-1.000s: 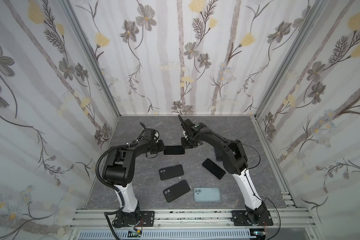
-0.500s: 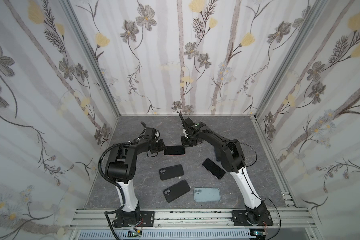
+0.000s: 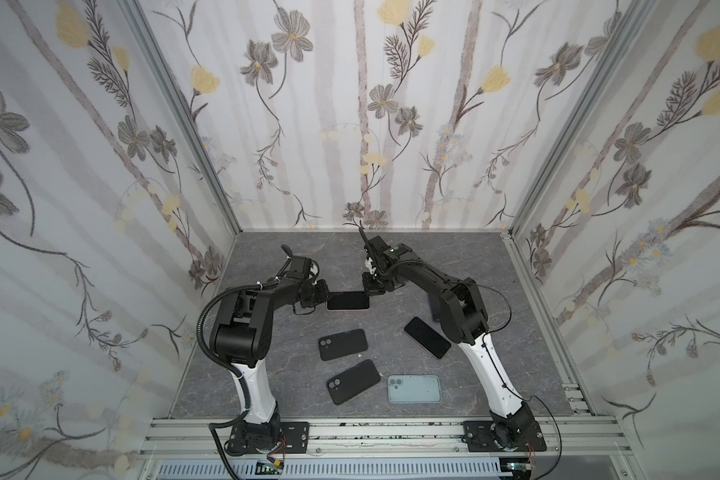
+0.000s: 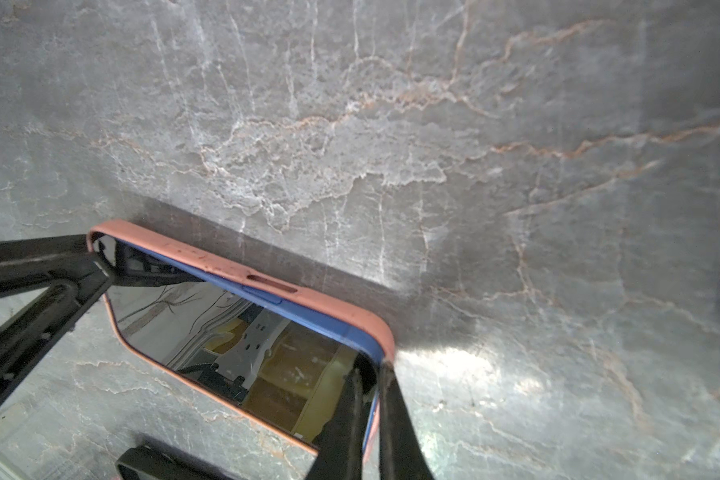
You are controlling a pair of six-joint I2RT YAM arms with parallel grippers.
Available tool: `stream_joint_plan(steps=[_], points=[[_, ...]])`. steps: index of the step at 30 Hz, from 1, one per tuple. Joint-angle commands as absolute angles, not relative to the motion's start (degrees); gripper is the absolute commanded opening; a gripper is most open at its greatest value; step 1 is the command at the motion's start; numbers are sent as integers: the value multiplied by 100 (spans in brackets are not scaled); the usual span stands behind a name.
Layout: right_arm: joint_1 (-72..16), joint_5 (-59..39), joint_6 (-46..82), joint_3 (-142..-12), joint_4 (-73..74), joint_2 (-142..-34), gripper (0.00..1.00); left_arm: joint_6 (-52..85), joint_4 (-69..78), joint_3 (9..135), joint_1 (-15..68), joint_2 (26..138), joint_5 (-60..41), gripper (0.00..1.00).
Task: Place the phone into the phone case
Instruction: 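Open both grippers and raise them away from the cased phone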
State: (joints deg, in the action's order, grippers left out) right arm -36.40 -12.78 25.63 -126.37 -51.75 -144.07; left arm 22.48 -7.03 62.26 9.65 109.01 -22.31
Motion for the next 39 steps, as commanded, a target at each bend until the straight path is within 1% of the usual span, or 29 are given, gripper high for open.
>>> stream_joint_plan(steps=[1, 11, 17, 20, 23, 27, 30, 33, 36, 39], points=[[-3712, -734, 2438, -12539, -5754, -14739, 9, 2206, -792, 6199, 958, 10951, -2154, 26], [-3831, -385, 2380, -12533, -5849, -14892, 9, 2171, -800, 6143, 958, 10857, -2100, 26], [-3837, -457, 2434, -12540, -5558, -14426, 11, 2113, -807, 6271, 957, 10739, -1992, 26], [-3823, -598, 2470, -12542, -5257, -14031, 16, 1990, -852, 6389, 958, 10546, -1823, 27], [-3815, -665, 2469, -12542, -4950, -13661, 21, 1822, -836, 6446, 976, 10261, -1674, 30], [-3794, -675, 2370, -12542, -4810, -13293, 24, 1450, -882, 6491, 1102, 9886, -1422, 34], [-3797, -690, 2061, -12518, -4795, -13069, 27, 1111, -970, 6488, 1322, 9630, -1123, 36], [-3777, -451, 1817, -12357, -4783, -12813, 28, 646, -985, 6406, 1578, 9347, -958, 38], [-3683, -283, 1707, -11941, -4626, -12430, 28, -73, -1017, 6292, 1959, 9059, -704, 43], [-3556, -220, 1687, -11230, -4243, -11871, 29, -985, -1104, 6113, 2369, 8898, -473, 51]])
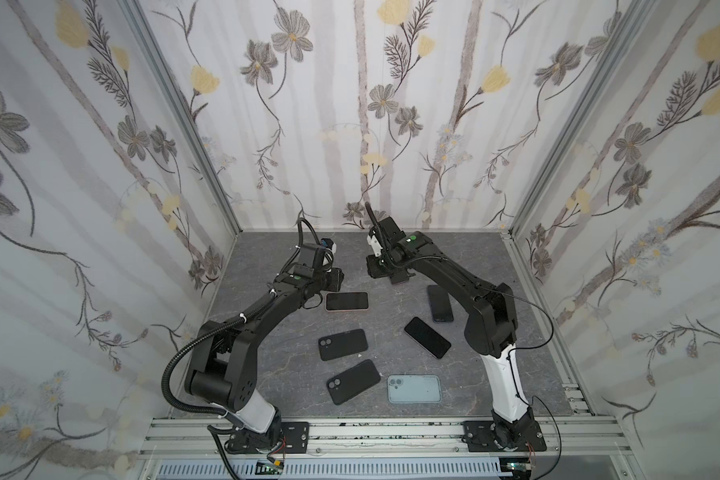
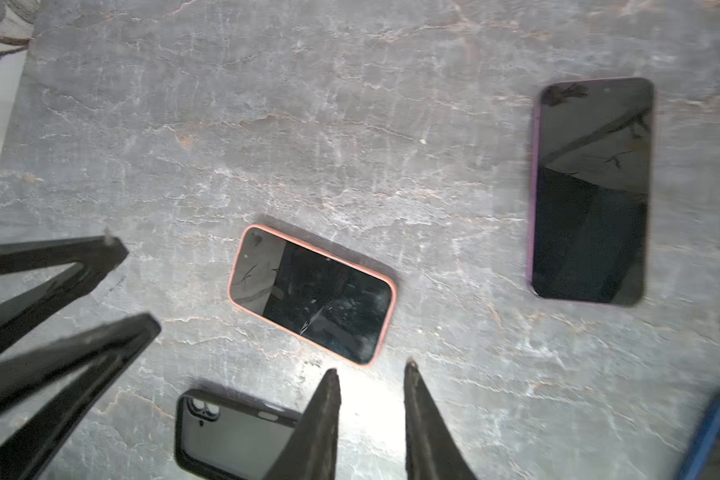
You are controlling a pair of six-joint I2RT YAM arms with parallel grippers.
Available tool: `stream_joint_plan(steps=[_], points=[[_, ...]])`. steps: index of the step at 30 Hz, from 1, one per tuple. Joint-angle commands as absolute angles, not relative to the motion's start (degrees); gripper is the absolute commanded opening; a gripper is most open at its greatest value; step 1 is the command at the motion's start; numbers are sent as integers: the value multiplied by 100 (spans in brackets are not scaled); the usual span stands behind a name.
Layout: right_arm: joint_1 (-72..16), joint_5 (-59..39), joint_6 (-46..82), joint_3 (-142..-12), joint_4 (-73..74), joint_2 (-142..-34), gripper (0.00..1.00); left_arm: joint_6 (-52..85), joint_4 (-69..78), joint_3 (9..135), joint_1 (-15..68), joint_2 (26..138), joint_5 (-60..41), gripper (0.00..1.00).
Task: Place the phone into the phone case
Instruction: 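Open both grippers and raise them away from the cased phone, then move the right gripper over the purple-framed phone while the left moves over a black case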
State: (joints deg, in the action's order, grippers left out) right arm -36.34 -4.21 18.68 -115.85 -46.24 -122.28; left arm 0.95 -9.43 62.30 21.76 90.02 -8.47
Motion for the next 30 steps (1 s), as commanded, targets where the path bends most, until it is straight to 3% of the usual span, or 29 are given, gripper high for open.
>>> stream_joint_plan(steps=[1, 9, 15, 23, 30], points=[[-3489, -206, 1698, -10983, -4096, -11664, 29, -1237, -1123, 6025, 2492, 8869, -353, 53], [-3093, -204, 1808, -9185, -3536, -10446, 30, -1259, -1582, 5763, 2875, 8625, -321, 54], [-3073, -255, 1933, -8079, -3276, -9645, 31, -652, -2069, 5451, 3121, 8226, -62, 48], [-3084, -556, 2154, -6394, -2564, -8228, 36, 1318, -1887, 4646, 3248, 6855, 73, 46], [-3102, -640, 2001, -5061, -2345, -6860, 41, 3014, -1468, 3781, 3377, 5817, -628, 46]])
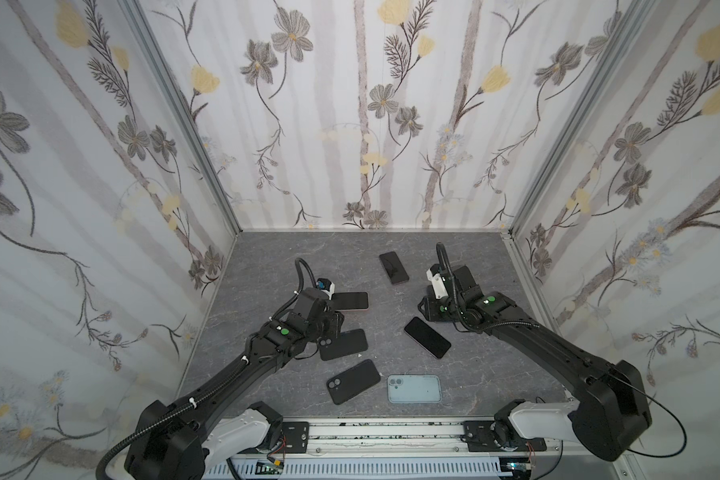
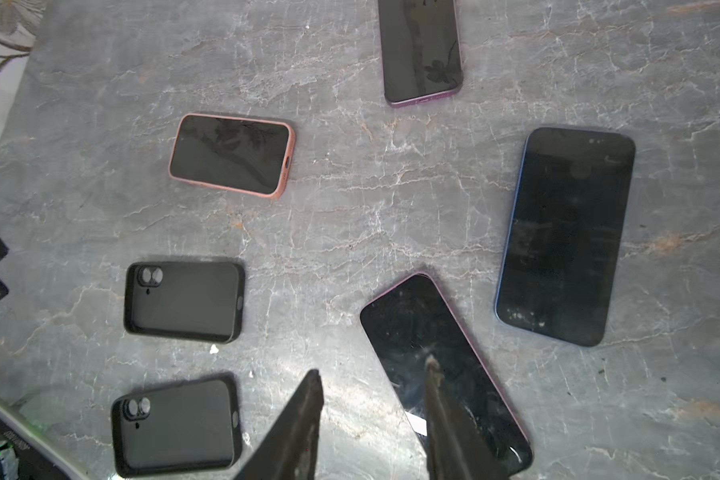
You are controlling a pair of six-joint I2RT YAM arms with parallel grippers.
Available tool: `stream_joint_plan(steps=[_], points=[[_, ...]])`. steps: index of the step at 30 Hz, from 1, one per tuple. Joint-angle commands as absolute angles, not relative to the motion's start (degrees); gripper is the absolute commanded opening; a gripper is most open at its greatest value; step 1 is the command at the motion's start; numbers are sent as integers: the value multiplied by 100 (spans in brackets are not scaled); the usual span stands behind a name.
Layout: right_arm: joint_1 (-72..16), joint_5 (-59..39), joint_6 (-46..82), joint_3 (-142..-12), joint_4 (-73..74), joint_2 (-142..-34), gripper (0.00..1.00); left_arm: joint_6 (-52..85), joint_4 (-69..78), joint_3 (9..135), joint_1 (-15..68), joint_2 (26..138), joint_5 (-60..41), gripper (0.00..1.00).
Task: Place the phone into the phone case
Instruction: 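Move the right gripper over the purple-framed phone while the left moves over a black case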
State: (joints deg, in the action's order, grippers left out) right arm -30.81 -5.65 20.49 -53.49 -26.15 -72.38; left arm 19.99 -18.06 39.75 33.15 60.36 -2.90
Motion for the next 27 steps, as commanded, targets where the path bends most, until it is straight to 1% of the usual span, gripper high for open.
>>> stream_joint_plan(steps=[1, 5, 8, 9, 10, 12, 14, 15, 20, 27], points=[[-3096, -625, 2048, -4936, -2347, -6653, 42, 3132, -1482, 3722, 3420, 5722, -612, 46], [-3096, -514, 2330, -4427, -2284, -5800, 47, 3347, -1866, 3729, 3638, 5557, -422, 46], [-3096, -305, 2599, -4160, -2454, -5379, 52, 3463, -2257, 3783, 3805, 5583, -178, 48], [-3089, -282, 2665, -4117, -2543, -5268, 56, 3481, -2353, 3767, 3823, 5599, -147, 48], [-3093, -250, 2732, -4090, -2616, -5187, 63, 3506, -2416, 3747, 3832, 5622, -128, 48], [-3088, -203, 2794, -4016, -2725, -5045, 72, 3573, -2459, 3692, 3841, 5621, -87, 49], [-3094, -177, 2794, -3962, -2776, -4972, 76, 3612, -2382, 3633, 3841, 5592, -120, 49], [-3085, -146, 2788, -3940, -2793, -4959, 79, 3621, -2312, 3589, 3851, 5568, -152, 49], [-3090, -71, 2556, -3944, -2782, -5095, 81, 3407, -1910, 3375, 3850, 5458, -252, 49], [-3093, 78, 1804, -4271, -2814, -5427, 82, 2336, -1390, 3525, 3852, 5723, -343, 50]])
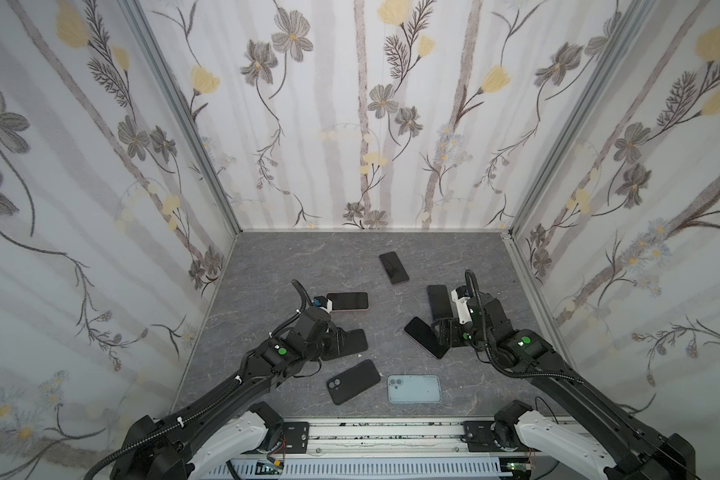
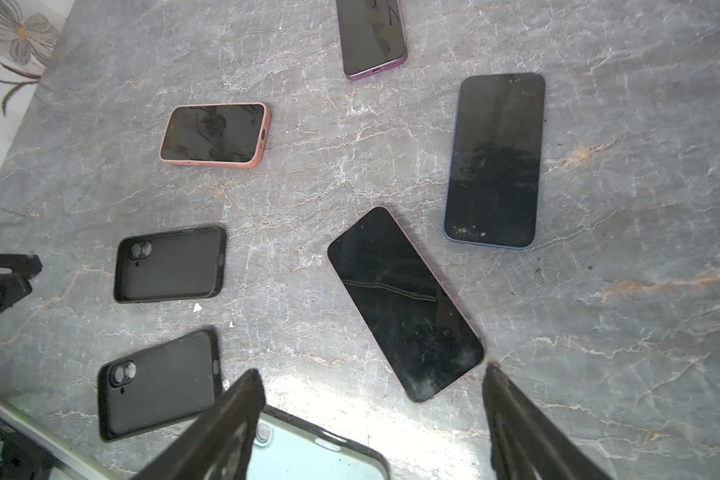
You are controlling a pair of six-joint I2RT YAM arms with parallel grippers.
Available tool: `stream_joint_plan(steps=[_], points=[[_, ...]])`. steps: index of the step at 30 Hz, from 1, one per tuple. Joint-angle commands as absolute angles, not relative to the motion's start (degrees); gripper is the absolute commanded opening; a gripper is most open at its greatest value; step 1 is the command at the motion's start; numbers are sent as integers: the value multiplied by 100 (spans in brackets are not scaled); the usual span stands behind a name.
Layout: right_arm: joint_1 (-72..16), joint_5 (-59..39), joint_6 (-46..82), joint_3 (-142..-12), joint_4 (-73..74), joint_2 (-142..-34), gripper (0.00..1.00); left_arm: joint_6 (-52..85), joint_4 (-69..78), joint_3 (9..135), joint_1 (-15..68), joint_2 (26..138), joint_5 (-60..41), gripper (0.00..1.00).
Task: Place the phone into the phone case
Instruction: 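Move the right gripper over the purple-framed phone while the left moves over a black case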
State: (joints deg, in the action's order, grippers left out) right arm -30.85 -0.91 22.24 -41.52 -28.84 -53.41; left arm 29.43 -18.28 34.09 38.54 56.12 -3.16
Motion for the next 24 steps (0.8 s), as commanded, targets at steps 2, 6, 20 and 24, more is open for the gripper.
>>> stream_joint_plan(steps=[2, 6, 20, 24], points=[[-3092, -167, 1463, -4364, -2608, -5511, 82, 2018, -1283, 3675, 3850, 5890, -377, 50], [-3112, -196, 882, -4816, -2615, -5868, 82, 1525, -1138, 3923, 3850, 6231, -508, 50], [-3225, -684, -2380, -5335, -3419, -6663, 89, 735, -878, 3676, 3851, 6425, -714, 51], [-3224, -411, -2810, -5286, -3568, -6894, 89, 516, -700, 3580, 3845, 6442, -817, 52]])
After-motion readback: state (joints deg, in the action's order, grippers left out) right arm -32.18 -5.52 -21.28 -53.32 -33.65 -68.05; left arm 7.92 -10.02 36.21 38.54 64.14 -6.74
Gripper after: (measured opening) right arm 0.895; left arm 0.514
